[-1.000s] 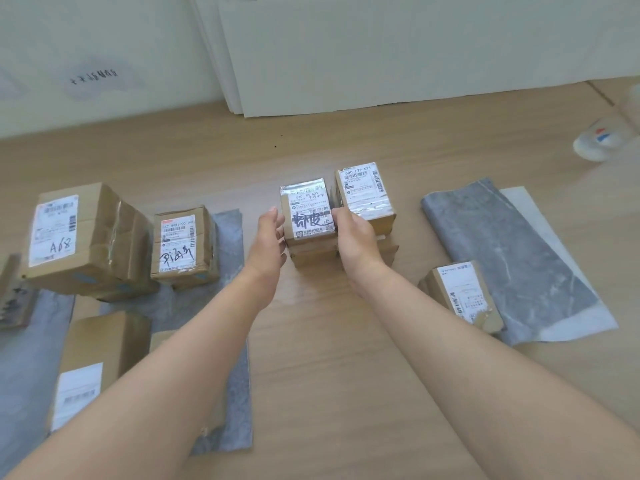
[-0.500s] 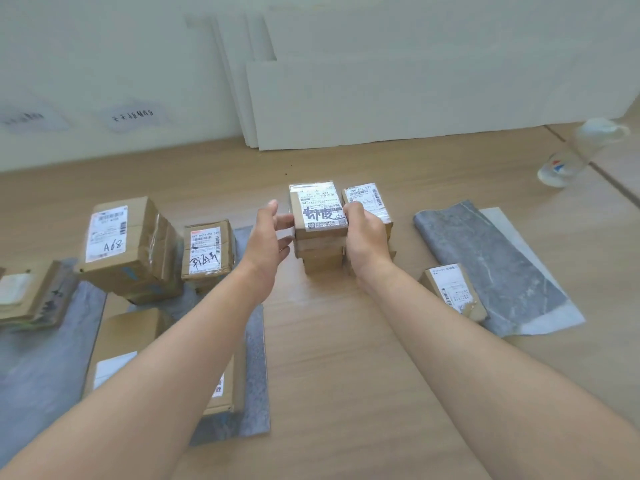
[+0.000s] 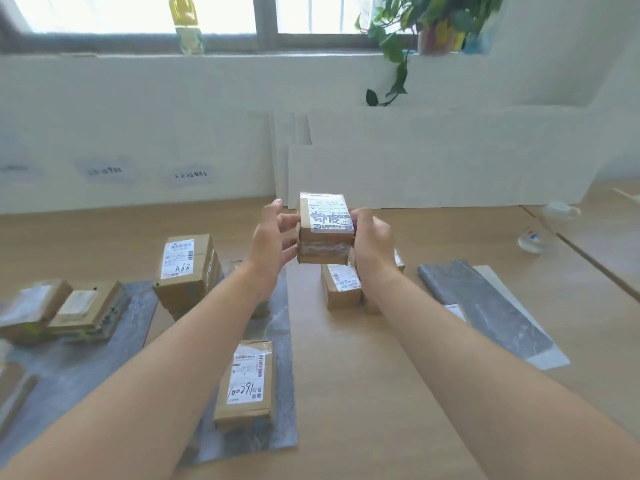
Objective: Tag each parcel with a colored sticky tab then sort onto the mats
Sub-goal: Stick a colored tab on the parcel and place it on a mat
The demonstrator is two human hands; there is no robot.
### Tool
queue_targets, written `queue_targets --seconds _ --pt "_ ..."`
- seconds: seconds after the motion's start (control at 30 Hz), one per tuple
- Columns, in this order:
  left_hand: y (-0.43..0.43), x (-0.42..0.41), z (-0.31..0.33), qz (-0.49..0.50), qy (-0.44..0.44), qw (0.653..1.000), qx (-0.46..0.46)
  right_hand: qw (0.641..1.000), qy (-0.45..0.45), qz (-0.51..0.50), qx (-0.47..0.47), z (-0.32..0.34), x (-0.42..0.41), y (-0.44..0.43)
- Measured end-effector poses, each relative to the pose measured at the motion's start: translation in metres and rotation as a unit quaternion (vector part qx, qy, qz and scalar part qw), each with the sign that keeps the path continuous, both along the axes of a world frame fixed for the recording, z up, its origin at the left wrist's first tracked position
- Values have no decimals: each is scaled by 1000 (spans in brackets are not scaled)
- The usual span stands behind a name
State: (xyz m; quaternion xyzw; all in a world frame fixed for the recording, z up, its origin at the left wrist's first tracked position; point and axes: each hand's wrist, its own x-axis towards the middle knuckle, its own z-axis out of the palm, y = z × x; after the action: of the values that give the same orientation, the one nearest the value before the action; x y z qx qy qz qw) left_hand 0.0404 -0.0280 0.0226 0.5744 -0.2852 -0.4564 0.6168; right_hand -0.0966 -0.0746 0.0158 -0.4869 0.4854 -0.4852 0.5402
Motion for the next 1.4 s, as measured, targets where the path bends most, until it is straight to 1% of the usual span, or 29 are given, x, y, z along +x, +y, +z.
queue_targets --seconds 0.2,0.3,0.4,0.6,0.7,1.0,1.17,1.4 --pt "53 31 34 -7 -2 999 -33 999 8 2 -47 31 31 47" --pt "80 49 45 -11 -7 999 -39 999 19 -6 -49 41 51 74" --pt "104 66 51 -12 -17 999 -41 998 11 -5 -63 48 66 97" --pt "143 88 67 -11 -34 998 -54 998 11 27 -52 53 92 133" --pt "162 96 68 -9 -50 997 -55 998 25 37 -46 51 99 146" --pt "226 121 56 79 -52 995 -32 990 25 134 -32 35 140 186" --pt "264 141 47 112 -68 991 -24 984 8 176 -21 22 166 211" --pt "311 187 37 152 -64 986 -24 979 30 201 -22 17 215 249"
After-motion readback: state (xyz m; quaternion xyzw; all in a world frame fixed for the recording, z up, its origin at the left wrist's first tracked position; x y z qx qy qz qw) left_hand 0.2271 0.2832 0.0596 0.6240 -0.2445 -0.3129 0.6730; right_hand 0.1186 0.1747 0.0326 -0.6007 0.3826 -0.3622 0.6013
